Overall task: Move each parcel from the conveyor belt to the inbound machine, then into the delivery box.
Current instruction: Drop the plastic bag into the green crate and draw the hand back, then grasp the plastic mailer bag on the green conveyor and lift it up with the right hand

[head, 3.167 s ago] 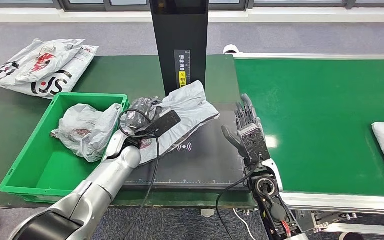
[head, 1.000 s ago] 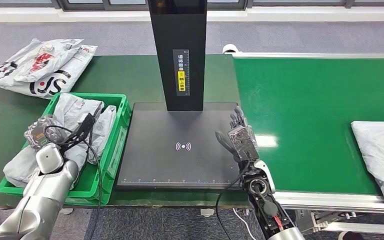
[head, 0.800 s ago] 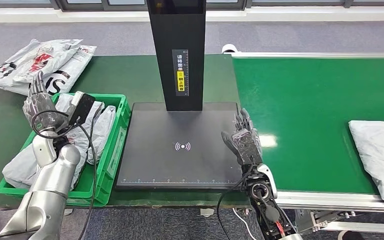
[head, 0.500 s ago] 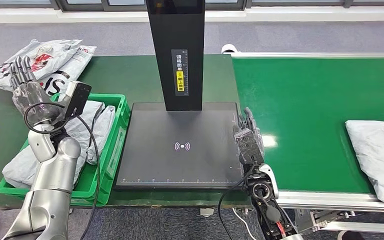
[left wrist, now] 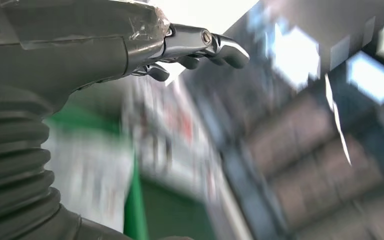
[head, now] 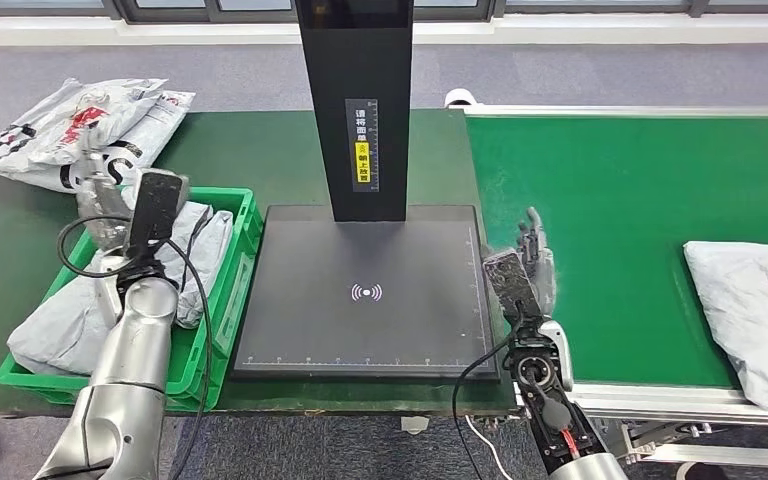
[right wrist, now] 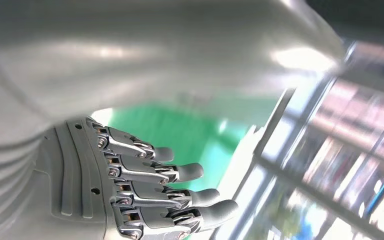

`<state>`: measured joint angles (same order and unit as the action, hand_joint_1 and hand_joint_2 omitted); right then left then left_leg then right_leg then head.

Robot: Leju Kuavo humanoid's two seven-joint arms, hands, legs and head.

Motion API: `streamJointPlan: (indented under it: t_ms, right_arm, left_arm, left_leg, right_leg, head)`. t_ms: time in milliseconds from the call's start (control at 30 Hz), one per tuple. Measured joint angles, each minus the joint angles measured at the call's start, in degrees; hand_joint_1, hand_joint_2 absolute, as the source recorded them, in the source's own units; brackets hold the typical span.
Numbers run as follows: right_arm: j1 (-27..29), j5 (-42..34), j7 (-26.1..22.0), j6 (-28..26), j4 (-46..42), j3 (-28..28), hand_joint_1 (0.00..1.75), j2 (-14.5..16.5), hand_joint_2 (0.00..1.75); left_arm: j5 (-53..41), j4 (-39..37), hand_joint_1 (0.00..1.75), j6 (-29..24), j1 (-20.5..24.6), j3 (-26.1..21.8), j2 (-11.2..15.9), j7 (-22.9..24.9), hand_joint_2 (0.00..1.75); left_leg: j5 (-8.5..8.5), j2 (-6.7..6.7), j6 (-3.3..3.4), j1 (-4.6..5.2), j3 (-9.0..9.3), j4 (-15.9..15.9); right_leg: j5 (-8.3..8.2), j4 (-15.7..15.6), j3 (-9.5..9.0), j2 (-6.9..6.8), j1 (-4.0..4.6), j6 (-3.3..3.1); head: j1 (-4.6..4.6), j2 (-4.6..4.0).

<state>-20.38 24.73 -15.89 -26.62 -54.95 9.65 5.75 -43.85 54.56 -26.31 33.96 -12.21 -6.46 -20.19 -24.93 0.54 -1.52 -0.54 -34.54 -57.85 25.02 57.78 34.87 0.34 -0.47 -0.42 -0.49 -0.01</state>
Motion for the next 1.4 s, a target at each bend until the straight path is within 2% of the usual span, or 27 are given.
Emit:
streamJointPlan:
  t_ms: [67, 167, 367, 533, 600, 733, 933, 1033, 1400]
  right_arm:
    - [-1.03, 3.2, 0.16, -3.03, 2.05, -1.06, 0.0, -0.94, 1.75]
    - [-2.84, 6.44, -0.26, -6.08, 5.74, -2.79, 0.0, -1.96, 1.75]
    - [-4.77, 14.0, 1.67, -12.33, 11.28, -6.14, 0.0, -4.15, 1.75]
    - [-5.42, 30.54, 5.92, -13.48, 13.93, -13.33, 0.0, -5.8, 1.75]
    - [-5.42, 36.27, 7.14, -13.55, 14.52, -16.94, 0.0, -6.16, 1.75]
    - [-5.29, 42.45, 9.54, -13.57, 15.2, -21.84, 0.0, -6.57, 1.75]
    - [-5.54, 56.0, 20.04, -13.58, 17.5, -27.2, 0.0, -7.45, 1.75]
    - [-6.2, 58.07, 22.7, -13.58, 19.29, -28.44, 0.0, -8.45, 1.75]
    - [-6.84, 58.93, 23.75, -13.58, 21.89, -29.65, 0.0, -9.39, 1.75]
  left_arm:
    - [10.7, -2.22, 0.0, 6.33, -0.49, 2.16, -1.78, -4.86, 1.75]
    - [21.21, -5.0, 0.0, 10.9, -1.44, 5.54, -3.68, -9.64, 1.75]
    - [29.96, -8.14, 0.0, 17.66, -2.58, 11.1, -5.76, -14.34, 1.75]
    - [32.88, -10.98, 0.0, 21.09, -3.26, 15.67, -7.16, -16.87, 1.75]
    - [33.53, -12.07, 0.0, 21.81, -3.28, 17.16, -7.44, -17.13, 1.75]
    - [34.22, -13.63, 0.0, 22.35, -3.29, 18.58, -7.66, -17.33, 1.75]
    - [35.58, -15.71, 0.0, 22.9, -3.08, 18.79, -7.31, -17.22, 1.75]
    - [35.63, -16.55, 0.0, 22.88, -2.66, 18.79, -6.96, -17.18, 1.75]
    - [35.65, -18.16, 0.0, 22.86, -2.12, 18.79, -6.59, -17.18, 1.75]
  left_leg:
    - [0.01, 0.08, 0.03, 0.03, -0.03, 0.0]
    - [0.0, 0.0, 0.07, 0.1, -0.04, -0.01]
    - [-0.02, -0.04, 0.11, 0.15, -0.05, -0.01]
    - [0.0, 0.09, 0.13, 0.15, -0.14, -0.01]
    - [0.0, 0.07, 0.13, 0.16, -0.14, -0.01]
    - [-0.01, 0.04, 0.14, 0.17, -0.13, -0.01]
    - [0.0, 0.04, 0.13, 0.17, -0.14, -0.01]
    - [0.0, 0.03, 0.13, 0.17, -0.14, -0.01]
    - [0.0, 0.01, 0.14, 0.17, -0.14, -0.01]
  right_leg:
    - [-0.03, 0.0, -0.02, -0.06, -0.03, 0.05]
    - [-0.09, -0.01, 0.01, 0.03, -0.1, 0.15]
    - [-0.09, -0.02, 0.08, 0.03, -0.18, 0.17]
    - [-0.09, -0.02, 0.09, -0.08, -0.15, 0.18]
    - [-0.09, -0.02, 0.09, -0.07, -0.17, 0.18]
    - [-0.09, -0.02, 0.1, -0.05, -0.17, 0.18]
    - [-0.09, -0.02, 0.1, -0.06, -0.16, 0.18]
    - [-0.09, -0.01, 0.1, -0.04, -0.16, 0.18]
    - [-0.09, -0.01, 0.1, -0.03, -0.16, 0.18]
  head:
    - [0.01, -0.01]
    - [0.01, 0.0]
    - [0.0, 0.0]
    - [0.01, 0.0]
    - [0.01, 0.0]
    - [0.01, 0.0]
    - [0.01, 0.01]
    - [0.01, 0.0]
    - [0.01, 0.01]
